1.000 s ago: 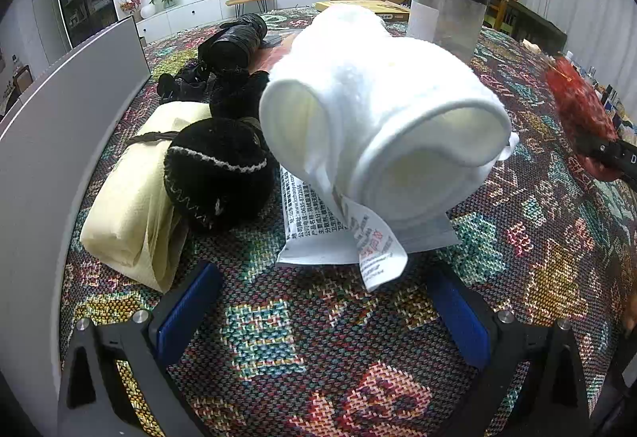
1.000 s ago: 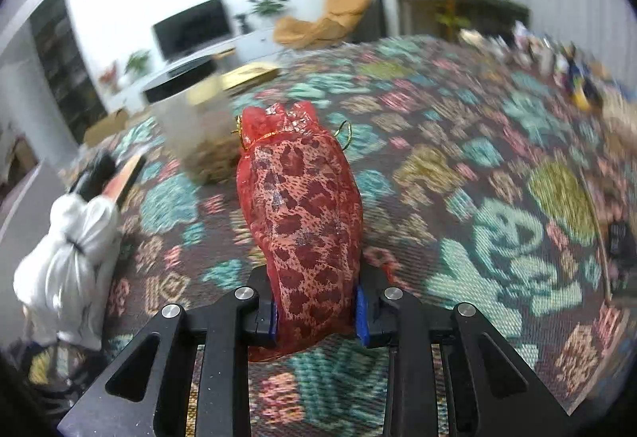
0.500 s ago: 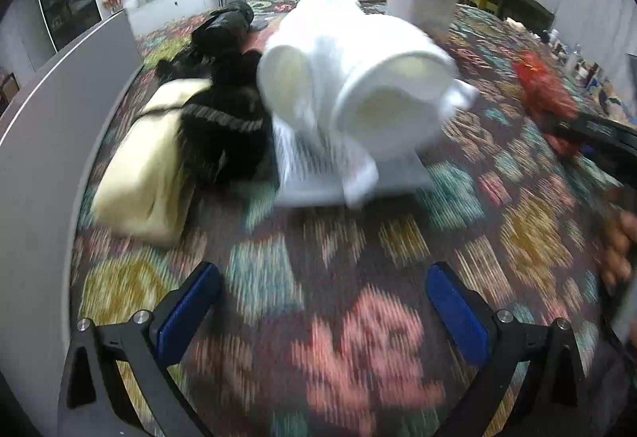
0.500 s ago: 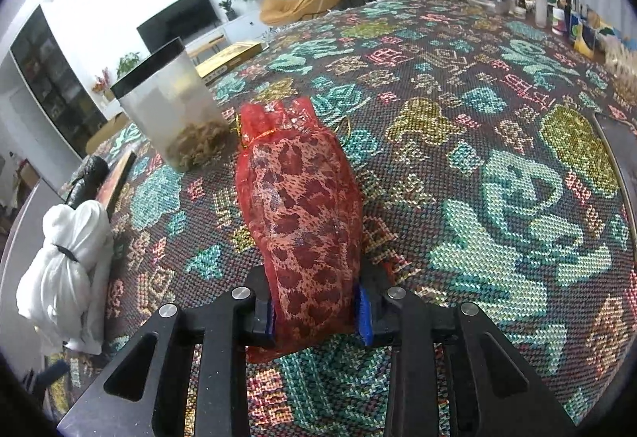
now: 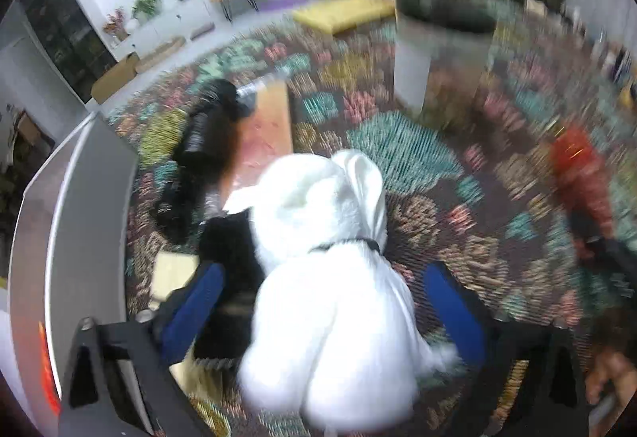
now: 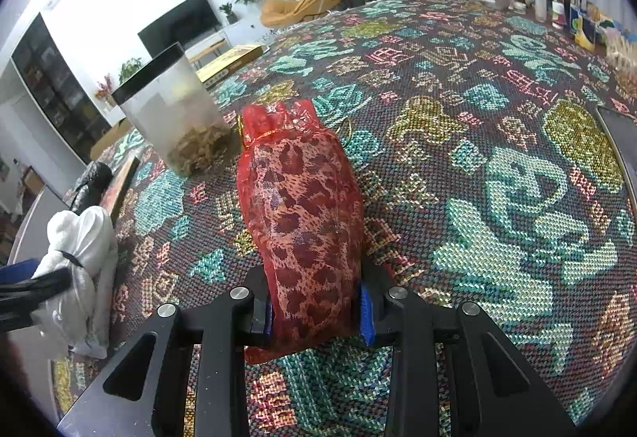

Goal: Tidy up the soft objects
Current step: 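Grasp the white fluffy plush with the left tool while the right tool holds the red mesh bag, then carry the white plush and red mesh bag into the white bin and release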

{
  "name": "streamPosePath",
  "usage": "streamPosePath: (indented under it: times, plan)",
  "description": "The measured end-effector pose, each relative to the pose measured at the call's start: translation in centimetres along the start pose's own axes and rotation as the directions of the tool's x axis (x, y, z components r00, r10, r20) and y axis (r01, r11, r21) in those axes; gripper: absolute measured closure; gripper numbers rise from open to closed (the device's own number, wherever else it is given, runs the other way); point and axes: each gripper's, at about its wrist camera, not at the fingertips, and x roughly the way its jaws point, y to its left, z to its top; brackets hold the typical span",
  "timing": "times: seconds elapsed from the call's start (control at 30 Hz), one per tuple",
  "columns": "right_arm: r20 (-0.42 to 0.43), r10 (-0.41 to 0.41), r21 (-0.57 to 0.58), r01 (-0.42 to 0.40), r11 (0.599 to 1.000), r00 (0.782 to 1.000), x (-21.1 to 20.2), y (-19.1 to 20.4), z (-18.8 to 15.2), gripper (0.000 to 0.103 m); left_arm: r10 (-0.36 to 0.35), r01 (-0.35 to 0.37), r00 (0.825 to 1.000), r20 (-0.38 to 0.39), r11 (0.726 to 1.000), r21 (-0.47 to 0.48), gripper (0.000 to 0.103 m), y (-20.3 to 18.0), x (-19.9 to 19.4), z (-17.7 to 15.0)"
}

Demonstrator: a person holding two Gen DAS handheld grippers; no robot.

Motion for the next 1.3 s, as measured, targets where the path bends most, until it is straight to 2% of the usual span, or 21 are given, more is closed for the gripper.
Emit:
streamPosePath:
  times: [0.03,0.1,0.2,0.27,0.4,0.5,0.67,0.73,0.8,0.87,0.93,1.0,1.03,1.07,1.1,1.13,1.17,1.2,1.23,1.27,1.3]
  plan:
    - [0.0,0.002,0.001,-0.002,1.0,1.0,0.0,-0.1,0.0,0.07,-0.012,0.012,1.0,-0.008,1.0,0.013,0.046,-0.2,0.4,0.1]
    - [0.004,0.014,0.011,-0.014,1.0,1.0,-0.1,-0.3,0.0,0.07,-0.034,0.034,0.999,0.013,0.999,-0.01,0.055,0.2,0.1,0.3]
    - [0.037,0.082,0.041,-0.084,0.996,0.996,-0.8,-0.8,0.2,0.07,-0.131,0.141,0.987,0.096,0.984,-0.105,0.055,2.0,-2.7,0.6]
    - [0.055,0.149,0.045,-0.152,0.987,0.987,-1.2,-0.7,0.3,0.07,-0.189,0.216,0.967,0.171,0.964,-0.155,0.055,3.6,-5.3,0.2]
    - [0.006,0.165,-0.022,-0.165,0.986,0.986,-0.7,1.0,-0.2,0.07,-0.246,0.291,0.944,0.219,0.934,-0.205,0.055,6.2,-8.0,-1.2]
    - [-0.04,0.167,-0.034,-0.169,0.985,0.985,0.0,1.4,-0.6,0.07,-0.236,0.287,0.945,0.225,0.93,-0.229,0.055,8.2,-8.9,-3.3]
    - [-0.018,0.204,-0.022,-0.205,0.979,0.979,-1.0,1.1,-0.8,0.07,-0.179,0.254,0.947,0.265,0.925,-0.283,0.055,14.1,-12.8,-8.4]
    - [-0.033,0.228,-0.078,-0.23,0.97,0.973,-1.8,2.6,-0.9,0.07,-0.129,0.221,0.948,0.29,0.924,-0.311,0.055,17.3,-14.7,-10.2]
    - [-0.063,0.277,-0.161,-0.284,0.945,0.959,-2.9,5.7,-1.1,0.07,-0.057,0.164,0.952,0.302,0.924,-0.345,0.054,20.4,-16.5,-11.9]
    - [-0.091,0.345,-0.216,-0.357,0.909,0.934,-4.4,9.4,-1.3,0.07,0.05,0.068,0.954,0.295,0.924,-0.376,0.054,23.7,-18.0,-13.7]
    - [-0.14,0.455,-0.244,-0.476,0.845,0.88,-6.4,14.5,-1.5,0.07,0.126,-0.005,0.955,0.267,0.91,-0.414,0.054,26.7,-18.6,-15.3]
    - [-0.226,0.581,-0.23,-0.623,0.748,0.782,-8.6,20.8,-1.7,0.07,0.166,-0.038,0.956,0.242,0.887,-0.46,0.053,28.8,-18.7,-16.5]
    - [-0.28,0.636,-0.213,-0.692,0.689,0.719,-9.6,24.0,-2.1,0.07,0.181,-0.049,0.957,0.227,0.871,-0.488,0.053,30.0,-18.7,-17.3]
    - [-0.33,0.677,-0.196,-0.749,0.633,0.658,-10.3,27.0,-2.4,0.063,0.202,-0.067,0.956,0.211,0.855,-0.515,0.049,31.1,-18.6,-18.0]
    - [-0.376,0.699,-0.173,-0.787,0.592,0.609,-10.8,29.8,-2.9,0.046,0.234,-0.092,0.953,0.192,0.83,-0.551,0.038,32.1,-18.5,-18.9]
    - [-0.408,0.71,-0.149,-0.809,0.568,0.574,-10.9,31.4,-3.1,0.031,0.261,-0.116,0.95,0.173,0.806,-0.581,0.029,32.9,-18.2,-19.7]
    - [-0.458,0.724,-0.107,-0.84,0.532,0.516,-10.9,33.6,-3.4,0.018,0.283,-0.135,0.946,0.159,0.787,-0.602,0.012,33.5,-18.0,-20.3]
    - [-0.498,0.724,-0.09,-0.859,0.504,0.477,-11.1,35.7,-3.6,0.019,0.311,-0.157,0.94,0.143,0.764,-0.626,0.007,34.1,-17.9,-21.1]
    - [-0.506,0.719,-0.104,-0.861,0.499,0.478,-11.3,36.3,-3.6,0.019,0.334,-0.172,0.933,0.135,0.741,-0.649,0.008,34.5,-17.9,-21.9]
    - [-0.487,0.709,-0.158,-0.85,0.503,0.51,-11.8,36.3,-3.5,0.019,0.338,-0.167,0.931,0.138,0.73,-0.662,0.008,34.6,-18.1,-22.5]
    - [-0.457,0.698,-0.21,-0.829,0.518,0.552,-12.0,35.5,-3.3,0.019,0.33,-0.152,0.932,0.148,0.73,-0.667,0.008,34.5,-18.3,-22.8]
